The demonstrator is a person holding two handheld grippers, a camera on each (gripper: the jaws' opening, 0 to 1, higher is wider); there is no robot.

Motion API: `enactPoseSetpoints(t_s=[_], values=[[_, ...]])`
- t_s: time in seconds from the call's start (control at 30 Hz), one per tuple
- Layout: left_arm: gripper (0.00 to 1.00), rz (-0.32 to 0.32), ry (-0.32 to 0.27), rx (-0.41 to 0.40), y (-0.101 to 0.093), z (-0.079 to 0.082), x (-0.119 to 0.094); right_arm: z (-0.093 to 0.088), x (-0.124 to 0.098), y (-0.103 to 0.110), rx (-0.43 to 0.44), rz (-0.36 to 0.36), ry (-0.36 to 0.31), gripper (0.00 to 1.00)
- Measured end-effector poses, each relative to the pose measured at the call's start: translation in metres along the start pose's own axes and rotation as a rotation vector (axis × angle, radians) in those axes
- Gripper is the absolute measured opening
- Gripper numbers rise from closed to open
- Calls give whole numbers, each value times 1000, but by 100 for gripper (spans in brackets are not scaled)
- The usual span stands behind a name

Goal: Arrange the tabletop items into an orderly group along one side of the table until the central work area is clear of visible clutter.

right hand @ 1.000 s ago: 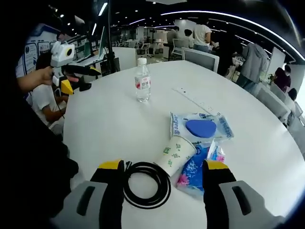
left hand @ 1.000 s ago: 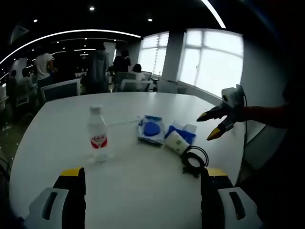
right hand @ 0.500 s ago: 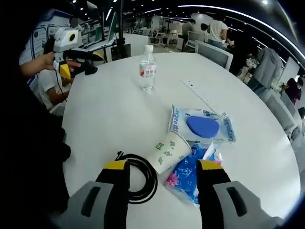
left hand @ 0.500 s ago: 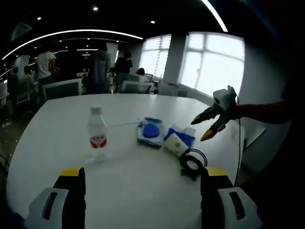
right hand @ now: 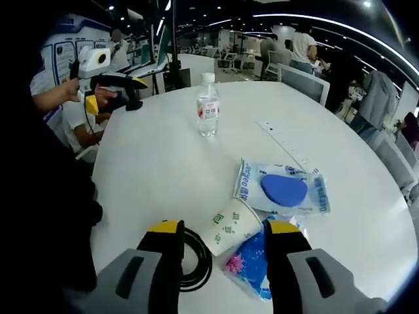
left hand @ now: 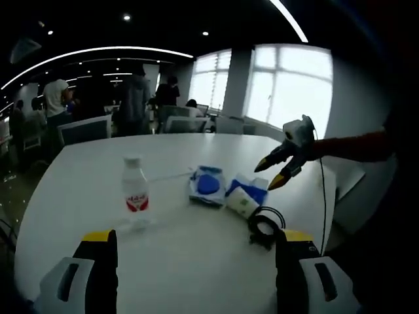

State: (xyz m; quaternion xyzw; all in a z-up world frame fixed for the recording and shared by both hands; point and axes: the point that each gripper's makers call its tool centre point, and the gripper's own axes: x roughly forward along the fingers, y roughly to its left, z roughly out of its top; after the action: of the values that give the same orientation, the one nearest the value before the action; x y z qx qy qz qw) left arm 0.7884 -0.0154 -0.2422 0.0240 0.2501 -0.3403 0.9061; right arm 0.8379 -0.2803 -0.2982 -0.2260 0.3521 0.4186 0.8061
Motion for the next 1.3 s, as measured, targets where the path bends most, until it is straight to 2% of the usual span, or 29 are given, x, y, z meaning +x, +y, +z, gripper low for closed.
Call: enactPoseSetpoints(t_s=[0.1, 0.3, 0.4, 0.53, 0.63, 0.83, 0.97, 1.03, 1.1, 1.17, 1.3], values=[[100, -6, 15, 13, -4, -3, 0, -2, 5, 3, -24, 16, 33, 44], [100, -8, 29, 0, -8, -10, -1, -6, 18, -5, -134, 59, 121, 39], [100, -13, 35, -8, -12, -14, -1, -3, 26, -11, -135, 90, 138, 36], [100, -21, 39, -5, -15, -16, -1, -3, 34, -15, -163, 143, 192, 34], [100, -22, 36, -7, -15, -17, -2, -6, 34, -14, -212, 171, 245, 33], [100, -22, 41, -10, -14, -19, -4, 0, 45, -20, -250, 217, 270, 38], [99, -24, 44, 0, -14, -19, -4, -1, 49, -11, -281, 265, 305, 39], [99, -28, 37, 1, -15, -18, -3, -4, 53, -10, -261, 294, 331, 39], [99, -33, 27, -7, -16, -16, -2, -6, 56, -8, -192, 332, 360, 37], [99, -57, -2, -23, -21, -11, 0, -1, 58, -9, -194, 333, 363, 36], [99, -50, -3, -15, -20, -9, 0, 3, 66, -10, -206, 357, 381, 32]])
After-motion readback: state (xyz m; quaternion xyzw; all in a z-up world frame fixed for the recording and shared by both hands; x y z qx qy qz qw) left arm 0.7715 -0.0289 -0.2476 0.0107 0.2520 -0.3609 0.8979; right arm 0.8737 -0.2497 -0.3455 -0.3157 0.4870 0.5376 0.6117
